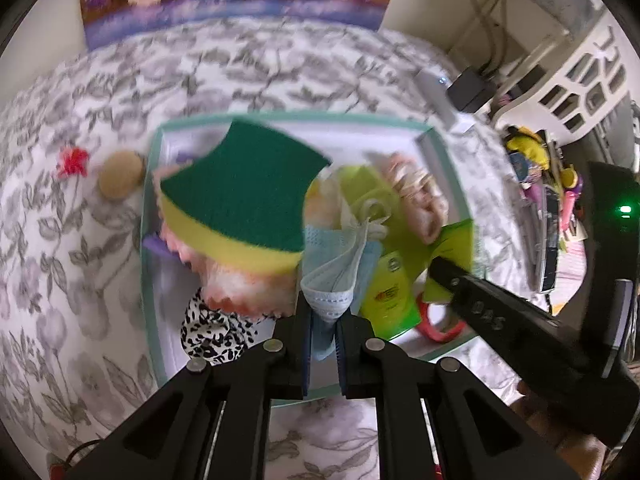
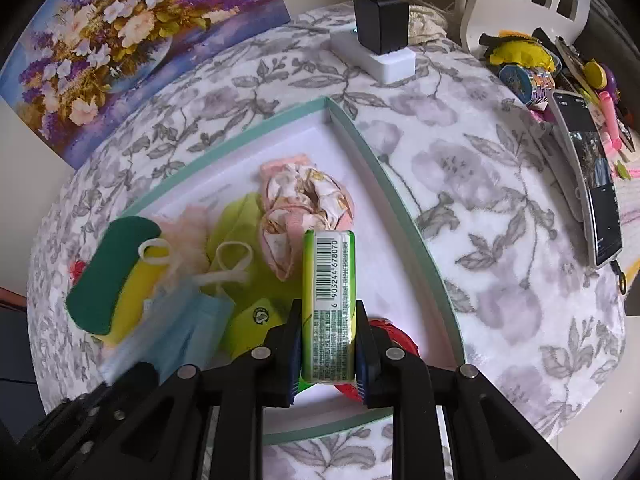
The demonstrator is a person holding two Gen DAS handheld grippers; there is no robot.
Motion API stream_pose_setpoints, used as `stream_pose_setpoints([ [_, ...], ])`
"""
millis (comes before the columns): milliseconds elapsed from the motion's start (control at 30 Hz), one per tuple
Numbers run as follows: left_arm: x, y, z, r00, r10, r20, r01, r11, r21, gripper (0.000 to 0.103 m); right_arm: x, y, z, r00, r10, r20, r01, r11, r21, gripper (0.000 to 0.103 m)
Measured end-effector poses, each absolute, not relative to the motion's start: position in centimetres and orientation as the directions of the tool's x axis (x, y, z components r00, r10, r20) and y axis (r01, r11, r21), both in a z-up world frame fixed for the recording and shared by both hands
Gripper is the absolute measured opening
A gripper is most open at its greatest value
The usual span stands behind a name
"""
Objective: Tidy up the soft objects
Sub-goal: 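Open the left tool to drop the mask in the tray while the right tool releases the gum pack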
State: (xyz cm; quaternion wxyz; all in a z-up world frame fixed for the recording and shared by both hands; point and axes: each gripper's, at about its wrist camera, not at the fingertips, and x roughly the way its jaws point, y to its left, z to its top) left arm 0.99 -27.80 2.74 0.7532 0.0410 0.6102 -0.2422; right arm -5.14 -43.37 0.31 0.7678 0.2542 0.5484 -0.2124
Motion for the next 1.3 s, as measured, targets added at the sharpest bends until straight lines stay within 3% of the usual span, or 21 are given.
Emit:
stream_pose_setpoints([
  [567, 1.8, -27.8, 0.7, 0.109, -0.254, -0.961, 0.39, 0.9, -0.194, 0.012, -4.7, -42.8, 0.1, 0.294, -0.049, -0.955, 0.6, 0.787, 0.145, 0.025],
  [733, 1.9, -27.5, 1.3, 0.109, -0.256, -0.961, 0.384, 0.902, -0.197, 0.03, -4.7, -42.6, 0.4, 0.297, -0.054, -0.953, 0.595, 0.791, 0.141, 0.026],
  [867, 1.8, -27.4, 2.2, 0.123, -0.253, -0.96, 0.389, 0.902, -0.188, 0.035, -4.7, -42.6, 0.5, 0.298, -0.053, -0.953, 0.597, 0.79, 0.143, 0.027],
  [1000, 1.6, -27.0, 3.3, 0.136, -0.259, -0.956, 0.392, 0.901, -0.188, 0.041, -4.8, -42.5, 1.3, 0.316, -0.056, -0.947, 0.596, 0.788, 0.152, 0.035],
  [1300, 1.8, -25.2, 5.8, 0.169, -0.29, -0.942, 0.36, 0.908, -0.215, 0.045, -5.1, -42.2, 3.5, 0.372, -0.079, -0.925, 0.591, 0.789, 0.17, 0.044],
])
